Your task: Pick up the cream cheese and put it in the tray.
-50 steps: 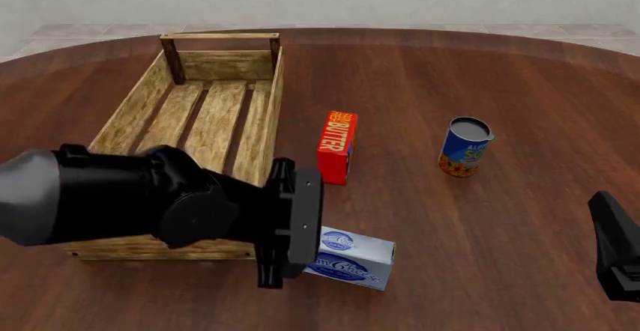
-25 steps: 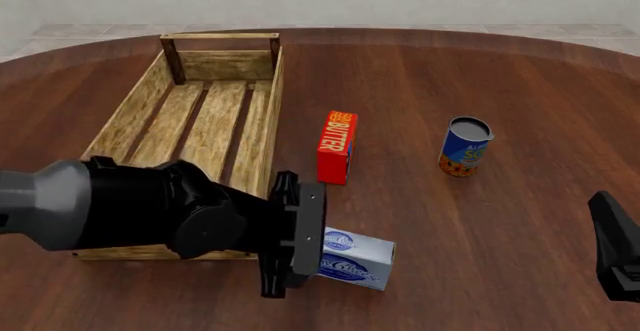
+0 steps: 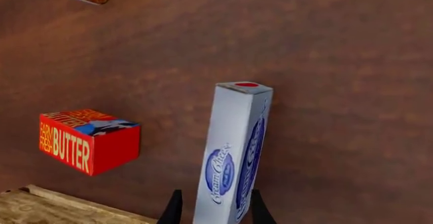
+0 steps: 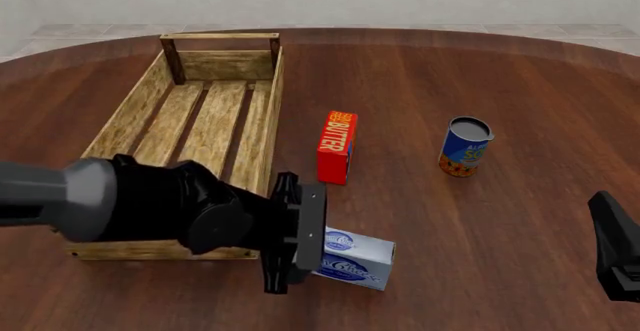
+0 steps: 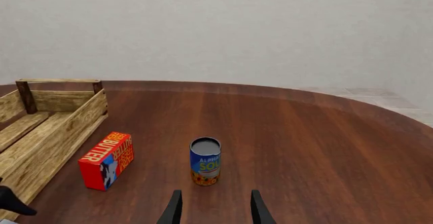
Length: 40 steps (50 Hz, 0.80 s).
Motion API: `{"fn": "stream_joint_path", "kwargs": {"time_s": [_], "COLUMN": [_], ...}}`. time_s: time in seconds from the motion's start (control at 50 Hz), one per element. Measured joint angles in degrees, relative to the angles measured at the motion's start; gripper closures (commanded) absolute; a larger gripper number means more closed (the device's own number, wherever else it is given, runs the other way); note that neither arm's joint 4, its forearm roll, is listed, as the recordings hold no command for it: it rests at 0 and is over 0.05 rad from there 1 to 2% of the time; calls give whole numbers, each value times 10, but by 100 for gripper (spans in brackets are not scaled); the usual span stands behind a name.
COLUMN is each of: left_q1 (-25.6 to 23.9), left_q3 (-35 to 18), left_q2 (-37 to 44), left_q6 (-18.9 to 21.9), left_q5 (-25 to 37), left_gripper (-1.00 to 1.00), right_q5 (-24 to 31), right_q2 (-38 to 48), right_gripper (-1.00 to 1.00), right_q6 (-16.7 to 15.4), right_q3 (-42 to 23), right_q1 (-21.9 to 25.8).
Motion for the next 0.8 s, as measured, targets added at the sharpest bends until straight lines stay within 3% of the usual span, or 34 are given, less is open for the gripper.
{"fn": "stream_joint_path", "kwargs": {"time_s": [0.56,0.58,0.8], "left_q1": [11,11,9], "left_q3": [-25,-25,-32], "left_q2": [37,38,34], "left_q6": [-7,-8,-22], "left_q5": [1,2,7], "left_gripper": [-100,100,100], "right_q5": [0,0,0], "right_q2": [0,0,0], "right_gripper": [-100,-100,-100], "right_q6": [0,0,0], "right_q3": [0,0,0], "right_q1": [0,0,0]}}
